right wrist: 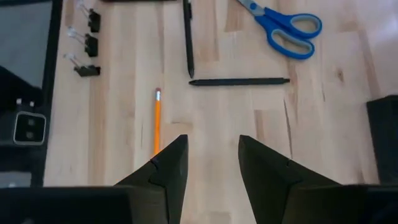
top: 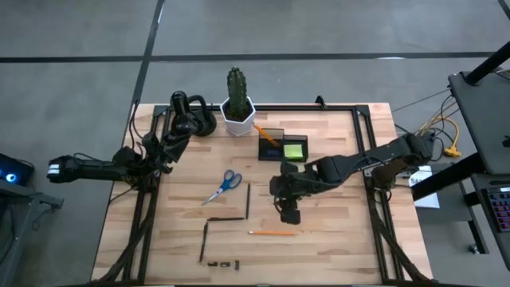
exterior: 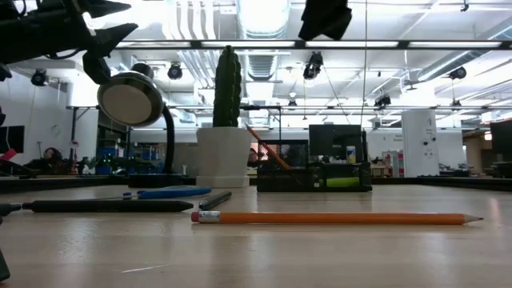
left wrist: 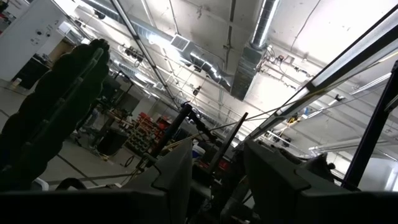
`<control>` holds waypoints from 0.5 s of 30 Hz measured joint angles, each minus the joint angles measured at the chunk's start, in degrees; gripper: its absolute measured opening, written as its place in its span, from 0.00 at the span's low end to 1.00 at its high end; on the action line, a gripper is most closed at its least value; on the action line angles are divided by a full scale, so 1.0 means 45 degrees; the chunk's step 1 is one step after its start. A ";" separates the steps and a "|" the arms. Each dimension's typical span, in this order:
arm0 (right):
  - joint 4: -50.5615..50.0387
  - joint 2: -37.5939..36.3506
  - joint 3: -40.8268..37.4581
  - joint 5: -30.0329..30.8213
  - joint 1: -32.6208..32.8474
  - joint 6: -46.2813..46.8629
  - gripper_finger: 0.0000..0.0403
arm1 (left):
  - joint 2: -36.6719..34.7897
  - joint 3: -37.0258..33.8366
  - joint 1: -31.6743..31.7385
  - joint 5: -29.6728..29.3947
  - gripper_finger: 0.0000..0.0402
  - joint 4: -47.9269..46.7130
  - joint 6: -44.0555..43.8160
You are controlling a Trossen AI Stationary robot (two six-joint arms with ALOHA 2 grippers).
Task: Pick and place office supplies into organizer
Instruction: Put the pencil into the left section of the desk organizer
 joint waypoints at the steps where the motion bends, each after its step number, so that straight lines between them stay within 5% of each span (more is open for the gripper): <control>1: 0.0027 0.0012 0.0000 0.0123 0.0135 0.0270 0.32 | 0.0002 0.0000 0.0000 0.0000 0.32 -0.0001 0.0000; 15: 0.1015 0.0030 0.0117 0.1403 0.1443 0.0905 0.37 | 0.0007 0.0000 0.0000 0.0005 0.32 -0.0083 0.0000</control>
